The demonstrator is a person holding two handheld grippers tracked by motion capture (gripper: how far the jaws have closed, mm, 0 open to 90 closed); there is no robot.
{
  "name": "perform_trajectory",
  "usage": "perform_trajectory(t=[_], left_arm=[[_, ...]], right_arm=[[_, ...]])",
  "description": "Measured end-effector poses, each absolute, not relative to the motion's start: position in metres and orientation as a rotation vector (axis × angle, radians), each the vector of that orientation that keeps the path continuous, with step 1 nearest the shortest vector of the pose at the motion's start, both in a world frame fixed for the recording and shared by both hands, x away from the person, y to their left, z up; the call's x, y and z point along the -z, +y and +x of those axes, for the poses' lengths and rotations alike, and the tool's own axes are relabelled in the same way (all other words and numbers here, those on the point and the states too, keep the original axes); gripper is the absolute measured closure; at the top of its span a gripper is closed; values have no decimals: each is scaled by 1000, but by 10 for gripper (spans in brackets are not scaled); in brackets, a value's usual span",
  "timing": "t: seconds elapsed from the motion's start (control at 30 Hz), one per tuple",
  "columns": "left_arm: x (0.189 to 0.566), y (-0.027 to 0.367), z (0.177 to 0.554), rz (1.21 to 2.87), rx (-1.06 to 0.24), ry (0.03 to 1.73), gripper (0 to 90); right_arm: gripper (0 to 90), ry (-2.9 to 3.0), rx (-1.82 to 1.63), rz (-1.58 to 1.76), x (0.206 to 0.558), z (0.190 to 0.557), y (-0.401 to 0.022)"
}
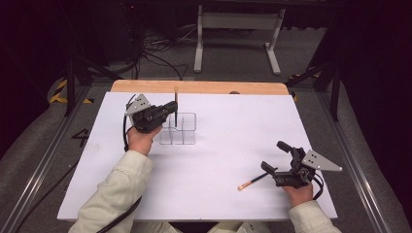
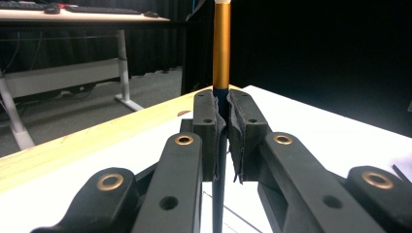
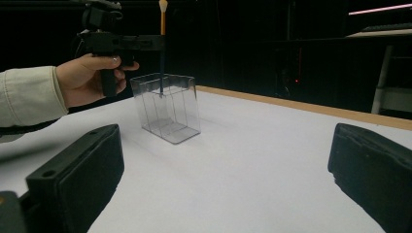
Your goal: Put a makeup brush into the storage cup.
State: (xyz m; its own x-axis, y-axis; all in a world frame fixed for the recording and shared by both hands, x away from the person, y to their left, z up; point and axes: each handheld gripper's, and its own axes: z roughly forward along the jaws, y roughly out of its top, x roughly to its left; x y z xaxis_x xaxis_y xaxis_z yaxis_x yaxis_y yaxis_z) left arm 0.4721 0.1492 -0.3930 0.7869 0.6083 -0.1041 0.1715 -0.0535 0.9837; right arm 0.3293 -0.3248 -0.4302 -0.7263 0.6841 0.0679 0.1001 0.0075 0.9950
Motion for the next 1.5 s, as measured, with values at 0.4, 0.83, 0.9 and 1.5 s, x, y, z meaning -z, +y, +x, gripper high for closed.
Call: perform_trajectory(t=[0.4, 0.83, 0.9, 1.5], left_arm=[[396, 148, 472, 1640, -391, 649, 825], [398, 148, 474, 1641, -340, 636, 728], [398, 148, 475, 1630, -295, 661, 506], [382, 161, 438, 1603, -290, 573, 15]], right_arm=[[1, 1856, -1766, 803, 430, 329, -325], [1, 1853, -1764, 803, 430, 329, -325], [1, 1853, -1767, 804, 430, 329, -325], [0, 1845, -1748, 794, 428, 328, -326]])
